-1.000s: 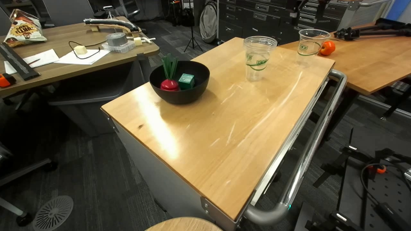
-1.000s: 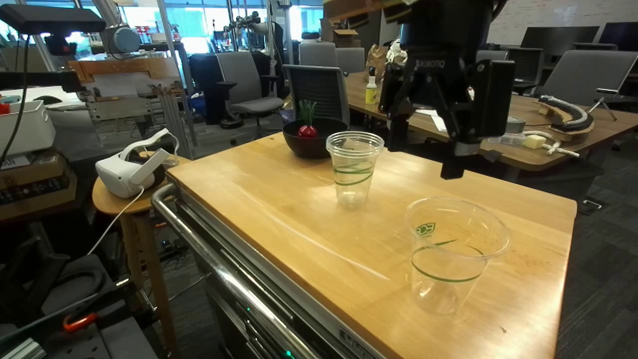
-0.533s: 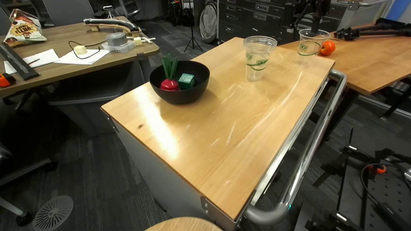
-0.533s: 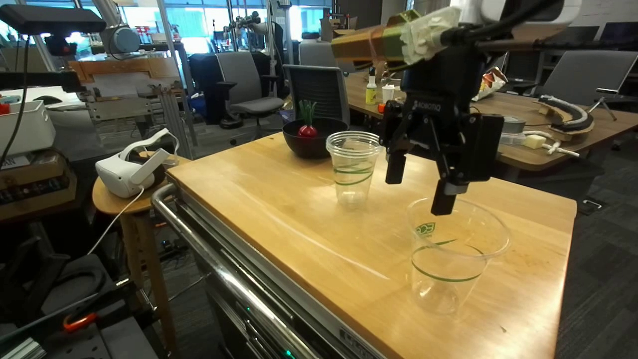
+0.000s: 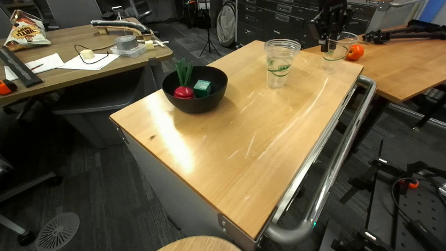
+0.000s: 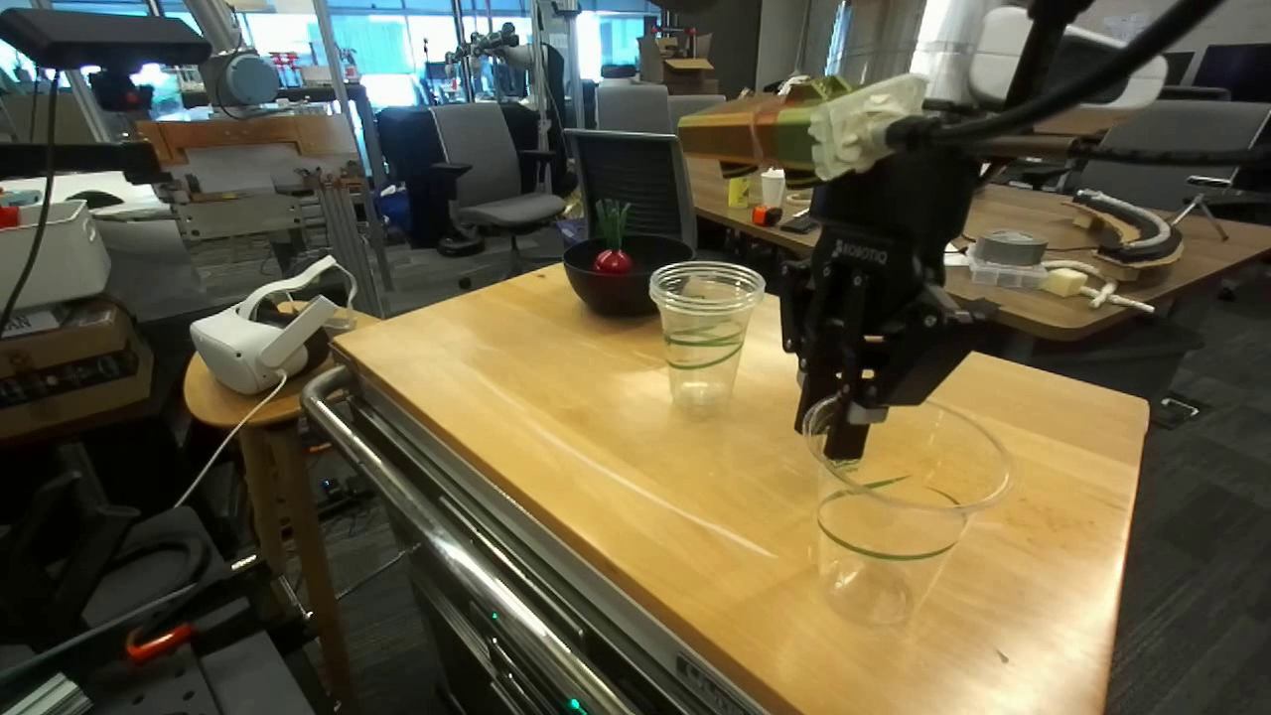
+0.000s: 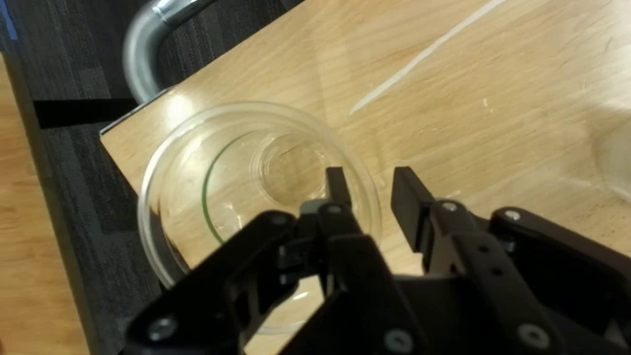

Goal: Stack the clear cups inside each other

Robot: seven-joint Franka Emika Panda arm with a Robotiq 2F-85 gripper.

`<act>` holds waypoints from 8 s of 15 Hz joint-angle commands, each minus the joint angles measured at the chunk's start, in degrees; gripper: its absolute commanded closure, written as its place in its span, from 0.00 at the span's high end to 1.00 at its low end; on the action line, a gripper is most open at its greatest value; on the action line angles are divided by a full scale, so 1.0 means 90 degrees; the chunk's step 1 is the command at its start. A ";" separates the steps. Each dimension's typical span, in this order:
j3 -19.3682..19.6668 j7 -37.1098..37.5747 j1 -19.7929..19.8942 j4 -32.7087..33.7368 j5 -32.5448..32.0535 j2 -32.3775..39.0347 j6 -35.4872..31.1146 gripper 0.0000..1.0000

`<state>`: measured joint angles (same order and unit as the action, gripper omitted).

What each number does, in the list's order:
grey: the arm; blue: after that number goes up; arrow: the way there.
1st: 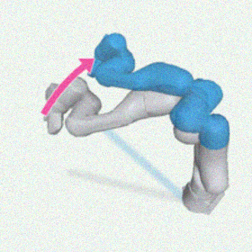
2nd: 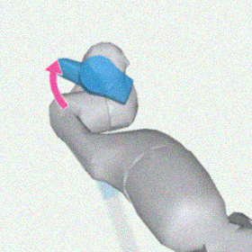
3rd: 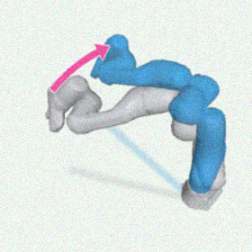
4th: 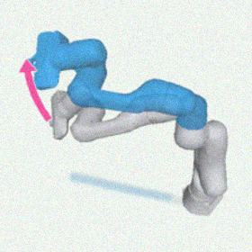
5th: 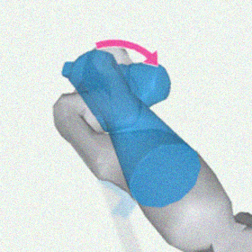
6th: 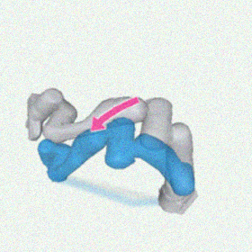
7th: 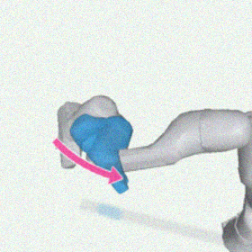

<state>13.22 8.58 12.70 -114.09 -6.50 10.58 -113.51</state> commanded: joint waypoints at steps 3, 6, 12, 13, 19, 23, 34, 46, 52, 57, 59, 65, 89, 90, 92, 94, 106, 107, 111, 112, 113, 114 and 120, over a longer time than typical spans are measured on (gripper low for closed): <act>0.0134 0.0670 -0.0029 0.0164 -0.0229 -0.0318 0.0288 0.00; 0.0123 0.0967 -0.0131 0.0054 -0.0803 -0.0879 0.0189 0.01; -0.0481 0.1426 -0.0446 0.0173 -0.2016 -0.1992 0.0221 0.01; -0.0650 0.1521 -0.0509 0.0251 -0.2054 -0.2056 0.0256 0.01; -0.1320 0.1758 -0.0795 0.0717 -0.2146 -0.1602 0.0866 0.01; -0.1442 0.1580 -0.1017 0.0883 -0.2131 -0.1293 0.1408 0.01; -0.1676 0.0925 -0.1527 0.1355 -0.2075 -0.0912 0.1952 0.01; -0.1617 -0.0132 -0.1633 0.1985 -0.1767 0.0084 0.2453 0.01; -0.1452 -0.0080 -0.1526 0.1740 -0.1936 -0.0339 0.2062 0.44; -0.1209 -0.0097 -0.1315 0.1674 -0.1977 -0.0502 0.1797 0.58; -0.1193 -0.0114 -0.1287 0.1655 -0.1976 -0.0488 0.1804 0.74; -0.1325 -0.0331 -0.1374 0.1717 -0.1634 -0.0316 0.0711 1.00; -0.1878 -0.0870 -0.1868 0.4756 0.0674 0.1949 0.3630 1.00; -0.1878 -0.0697 -0.1939 0.4890 0.0702 0.2083 0.3798 1.00; -0.1861 -0.0367 -0.2186 0.5117 0.0440 0.2236 0.3845 1.00; -0.1846 -0.0571 -0.2108 0.4657 0.0362 0.2057 0.3522 1.00; -0.1839 -0.0238 -0.2775 0.3894 -0.0927 0.1617 0.1181 1.00; -0.1823 -0.0224 -0.2822 0.3668 -0.1094 0.1515 0.0766 1.00; -0.1848 -0.0349 -0.2793 0.3746 -0.1044 0.1727 0.0328 1.00; -0.1848 -0.0381 -0.2774 0.3619 -0.1058 0.1665 0.0198 1.00; -0.1848 -0.0406 -0.2754 0.3547 -0.1063 0.1623 0.0152 1.00; -0.1848 -0.0422 -0.2742 0.3506 -0.1065 0.1594 0.0124 1.00; -0.1983 -0.0808 -0.2687 0.3770 -0.0672 0.2110 0.0226 1.00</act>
<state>-3.86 3.12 -11.93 -82.83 -14.36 27.01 -112.56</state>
